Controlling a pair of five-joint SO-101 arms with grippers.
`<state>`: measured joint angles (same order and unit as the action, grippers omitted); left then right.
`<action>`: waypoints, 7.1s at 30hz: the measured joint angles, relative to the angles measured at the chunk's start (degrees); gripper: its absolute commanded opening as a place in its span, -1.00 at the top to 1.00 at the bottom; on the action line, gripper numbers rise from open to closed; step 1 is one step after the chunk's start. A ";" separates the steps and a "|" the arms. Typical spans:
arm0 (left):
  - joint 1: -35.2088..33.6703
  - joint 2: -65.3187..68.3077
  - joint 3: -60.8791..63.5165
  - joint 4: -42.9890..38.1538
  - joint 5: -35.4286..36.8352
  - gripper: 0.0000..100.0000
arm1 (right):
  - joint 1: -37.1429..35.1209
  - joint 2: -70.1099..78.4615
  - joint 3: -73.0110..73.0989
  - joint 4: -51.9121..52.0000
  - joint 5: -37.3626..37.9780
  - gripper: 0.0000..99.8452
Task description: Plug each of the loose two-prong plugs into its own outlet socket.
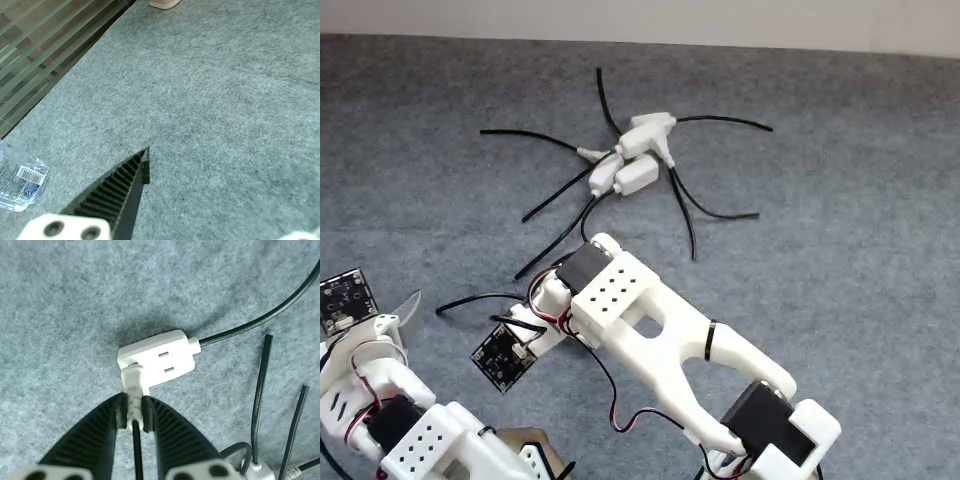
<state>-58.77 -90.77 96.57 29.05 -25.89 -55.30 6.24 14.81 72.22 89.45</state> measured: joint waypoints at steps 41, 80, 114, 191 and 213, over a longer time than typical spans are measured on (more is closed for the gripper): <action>0.00 0.00 0.00 0.00 0.00 -0.06 | -0.44 -5.27 12.40 -14.51 -15.30 0.98; 1.14 0.00 0.00 0.00 0.00 -0.06 | 1.41 -9.41 13.45 -9.41 -17.76 0.48; 20.66 15.65 -31.47 47.47 0.53 0.01 | 5.89 -18.46 21.80 -10.11 -85.80 0.48; 18.90 72.00 -74.46 63.38 -10.90 0.42 | 4.57 -26.81 34.55 -14.95 -68.84 0.67; 12.66 72.09 -74.46 59.43 -14.42 0.42 | -1.76 -26.81 44.22 -28.13 -81.58 0.36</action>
<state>-46.11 -18.68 22.11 88.48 -40.31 -57.05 -20.57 59.03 44.09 7.87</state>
